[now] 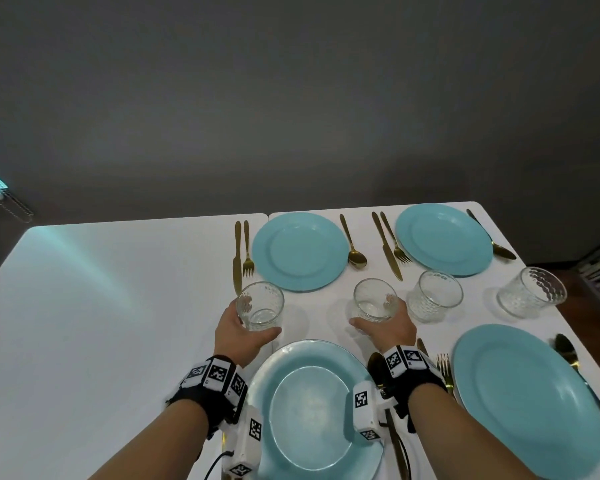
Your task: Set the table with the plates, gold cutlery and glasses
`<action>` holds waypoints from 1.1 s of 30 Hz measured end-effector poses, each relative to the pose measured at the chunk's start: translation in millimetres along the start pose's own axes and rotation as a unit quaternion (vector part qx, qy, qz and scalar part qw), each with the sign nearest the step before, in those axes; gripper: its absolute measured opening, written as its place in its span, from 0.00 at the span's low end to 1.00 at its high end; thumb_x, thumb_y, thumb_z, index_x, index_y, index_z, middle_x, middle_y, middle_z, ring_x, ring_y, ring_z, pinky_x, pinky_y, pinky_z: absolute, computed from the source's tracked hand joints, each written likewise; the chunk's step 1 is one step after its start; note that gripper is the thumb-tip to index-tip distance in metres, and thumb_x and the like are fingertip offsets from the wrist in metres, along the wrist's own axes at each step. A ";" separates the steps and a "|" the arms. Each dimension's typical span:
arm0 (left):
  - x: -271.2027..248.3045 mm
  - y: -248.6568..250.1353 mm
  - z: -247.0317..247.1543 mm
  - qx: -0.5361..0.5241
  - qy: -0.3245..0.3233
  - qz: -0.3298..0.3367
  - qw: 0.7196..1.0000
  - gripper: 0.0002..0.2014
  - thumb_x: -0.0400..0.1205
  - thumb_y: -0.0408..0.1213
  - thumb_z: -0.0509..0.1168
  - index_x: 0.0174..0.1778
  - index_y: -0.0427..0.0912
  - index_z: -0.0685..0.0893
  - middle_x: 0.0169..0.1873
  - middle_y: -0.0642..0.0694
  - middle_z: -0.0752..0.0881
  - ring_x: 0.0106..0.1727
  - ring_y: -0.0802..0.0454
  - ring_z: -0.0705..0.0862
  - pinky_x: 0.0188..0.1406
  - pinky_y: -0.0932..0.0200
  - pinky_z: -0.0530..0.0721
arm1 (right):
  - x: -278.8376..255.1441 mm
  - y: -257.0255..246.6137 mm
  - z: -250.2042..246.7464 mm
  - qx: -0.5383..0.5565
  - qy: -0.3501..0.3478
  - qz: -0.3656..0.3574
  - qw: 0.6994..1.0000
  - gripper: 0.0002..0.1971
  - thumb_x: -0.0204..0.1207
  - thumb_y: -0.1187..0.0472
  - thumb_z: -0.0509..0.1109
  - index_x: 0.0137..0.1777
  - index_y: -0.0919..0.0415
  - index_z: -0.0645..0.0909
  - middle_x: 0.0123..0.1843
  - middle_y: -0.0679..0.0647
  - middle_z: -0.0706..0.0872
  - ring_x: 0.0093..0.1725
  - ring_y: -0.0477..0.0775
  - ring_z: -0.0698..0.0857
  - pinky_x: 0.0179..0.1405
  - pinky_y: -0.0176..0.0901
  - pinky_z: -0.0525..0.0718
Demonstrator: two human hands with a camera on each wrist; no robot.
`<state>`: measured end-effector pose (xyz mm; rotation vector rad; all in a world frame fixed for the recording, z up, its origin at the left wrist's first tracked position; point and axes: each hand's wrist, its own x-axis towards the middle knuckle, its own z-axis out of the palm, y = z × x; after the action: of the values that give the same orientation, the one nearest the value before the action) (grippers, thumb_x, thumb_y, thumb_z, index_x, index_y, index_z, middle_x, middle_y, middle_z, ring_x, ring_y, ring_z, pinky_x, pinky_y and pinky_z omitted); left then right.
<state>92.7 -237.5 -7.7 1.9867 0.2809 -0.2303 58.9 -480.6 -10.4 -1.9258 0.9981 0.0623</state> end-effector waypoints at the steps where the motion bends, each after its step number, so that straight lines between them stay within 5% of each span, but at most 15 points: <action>1: -0.4 -0.7 0.0 0.003 0.000 0.002 1.000 0.36 0.62 0.30 0.82 0.66 0.39 0.77 0.62 0.42 0.83 0.56 0.52 0.78 0.58 0.62 0.73 | 0.2 -1.8 -0.3 -0.001 -0.004 0.002 1.000 0.49 0.57 0.56 0.86 0.78 0.56 0.65 0.74 0.56 0.76 0.74 0.60 0.74 0.70 0.46 0.73; 8: 1.6 -6.8 -1.8 0.015 0.004 -0.002 1.000 0.37 0.61 0.33 0.82 0.67 0.40 0.77 0.63 0.42 0.83 0.62 0.47 0.81 0.58 0.62 0.74 | -5.2 -2.7 -0.3 0.011 0.025 0.004 1.000 0.59 0.61 0.66 0.83 0.84 0.58 0.46 0.81 0.62 0.64 0.81 0.63 0.62 0.77 0.53 0.66; 27: 16.7 -23.6 -3.6 0.065 0.005 -0.034 0.997 0.40 0.61 0.35 0.82 0.70 0.41 0.74 0.67 0.42 0.81 0.69 0.44 0.78 0.69 0.55 0.73 | -33.3 2.3 1.6 -0.031 0.045 -0.013 0.998 0.55 0.62 0.70 0.78 0.84 0.58 0.47 0.81 0.63 0.62 0.81 0.64 0.60 0.79 0.54 0.63; 33: 21.8 -21.3 -4.2 0.097 -0.023 -0.057 0.993 0.46 0.54 0.43 0.86 0.68 0.39 0.73 0.65 0.42 0.81 0.68 0.42 0.78 0.67 0.51 0.76 | -35.7 2.8 -3.4 -0.049 0.023 -0.017 0.998 0.54 0.64 0.69 0.78 0.84 0.58 0.46 0.81 0.63 0.61 0.81 0.63 0.60 0.78 0.51 0.63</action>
<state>107.3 -223.0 -30.5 2.1565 0.3530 -0.3884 32.0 -461.9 4.5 -2.0410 1.0083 0.0470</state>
